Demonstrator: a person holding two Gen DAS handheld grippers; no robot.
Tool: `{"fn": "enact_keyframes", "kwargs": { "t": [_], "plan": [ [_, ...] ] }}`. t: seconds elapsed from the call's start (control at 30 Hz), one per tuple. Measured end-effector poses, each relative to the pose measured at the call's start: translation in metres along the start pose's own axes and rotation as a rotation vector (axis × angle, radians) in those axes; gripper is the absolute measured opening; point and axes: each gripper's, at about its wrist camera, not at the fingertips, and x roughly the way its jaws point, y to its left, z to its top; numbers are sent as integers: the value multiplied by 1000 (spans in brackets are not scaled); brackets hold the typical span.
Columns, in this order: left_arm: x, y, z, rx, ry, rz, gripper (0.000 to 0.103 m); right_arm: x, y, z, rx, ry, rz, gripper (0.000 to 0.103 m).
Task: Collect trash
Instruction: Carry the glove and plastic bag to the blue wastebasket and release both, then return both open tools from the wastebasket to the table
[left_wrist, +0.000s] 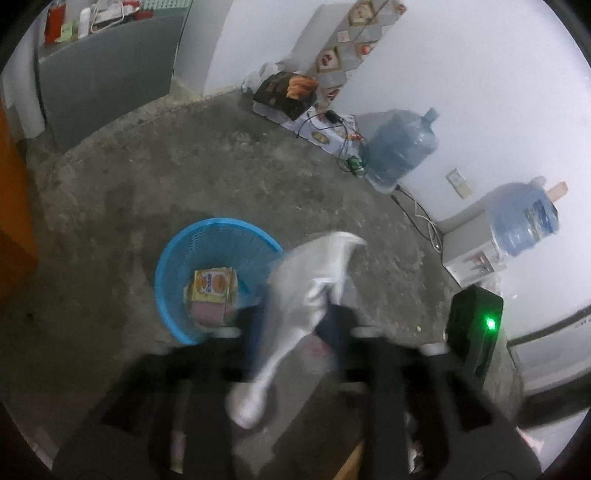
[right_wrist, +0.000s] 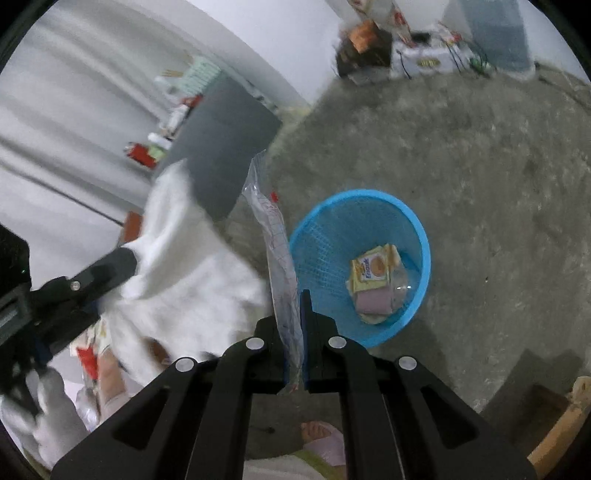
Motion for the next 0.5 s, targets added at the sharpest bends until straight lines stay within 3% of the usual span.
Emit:
{"fn": "enact_keyframes", "kwargs": {
  "t": [0.03,0.13,0.27,0.5],
  "plan": [
    [10,4,1,-21,-28,33,63,12,-4,4,10,11,-19,10],
    [28,16,3,-79,-62,104,66,49,-25,16,40,34,-118,41],
    [22,33,0,-136,-62,95,66,71,-49,14,79,36,-210,41],
    [-46,33,-11,-75,-162,96,66,44,-45,3,54,-22,-216,42]
  ]
}}
